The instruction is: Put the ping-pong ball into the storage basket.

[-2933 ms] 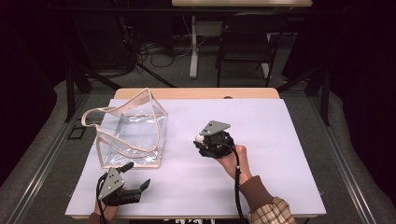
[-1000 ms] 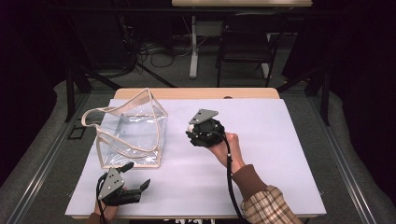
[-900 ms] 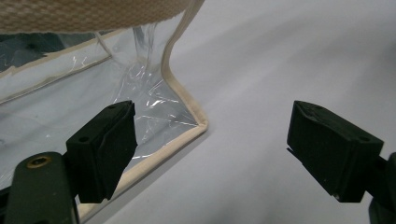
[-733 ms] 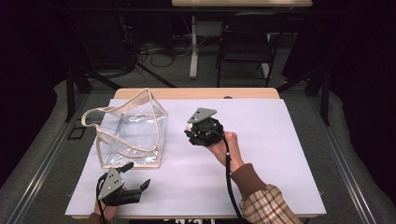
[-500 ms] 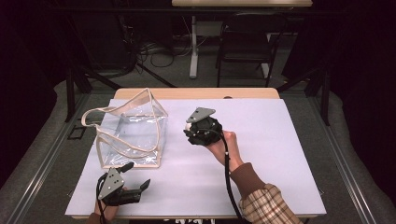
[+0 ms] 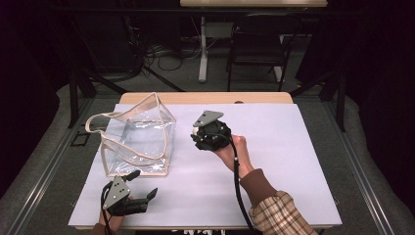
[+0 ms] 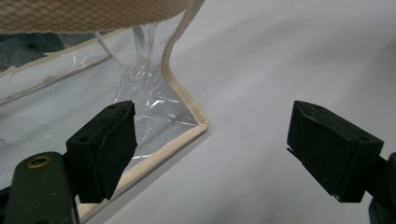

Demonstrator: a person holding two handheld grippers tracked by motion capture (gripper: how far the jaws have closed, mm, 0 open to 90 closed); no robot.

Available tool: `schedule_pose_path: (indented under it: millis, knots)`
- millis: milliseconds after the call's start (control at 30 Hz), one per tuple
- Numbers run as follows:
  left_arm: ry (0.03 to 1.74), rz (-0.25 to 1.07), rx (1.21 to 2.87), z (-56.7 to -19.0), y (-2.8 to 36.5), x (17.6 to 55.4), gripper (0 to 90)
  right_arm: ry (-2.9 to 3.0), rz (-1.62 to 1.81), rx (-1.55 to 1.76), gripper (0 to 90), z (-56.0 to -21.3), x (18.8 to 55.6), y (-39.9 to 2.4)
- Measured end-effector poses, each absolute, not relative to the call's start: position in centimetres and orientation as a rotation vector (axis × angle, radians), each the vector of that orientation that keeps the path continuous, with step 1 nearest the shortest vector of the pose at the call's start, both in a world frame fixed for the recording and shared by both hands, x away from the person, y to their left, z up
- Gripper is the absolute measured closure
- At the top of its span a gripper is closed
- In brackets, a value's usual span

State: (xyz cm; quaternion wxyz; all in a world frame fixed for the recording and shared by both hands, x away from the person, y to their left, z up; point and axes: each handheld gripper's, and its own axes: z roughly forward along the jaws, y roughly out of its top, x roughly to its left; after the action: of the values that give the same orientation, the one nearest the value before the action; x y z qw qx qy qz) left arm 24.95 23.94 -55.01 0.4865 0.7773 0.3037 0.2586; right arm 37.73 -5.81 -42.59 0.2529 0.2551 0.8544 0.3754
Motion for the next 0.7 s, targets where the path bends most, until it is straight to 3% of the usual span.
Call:
schedule_pose_path:
  millis: [700]
  knots:
    - [0.739,0.628,1.89,-55.0,23.9,25.0,15.8,2.328,1.013,0.657,51.1,-41.7,38.0,-4.4]
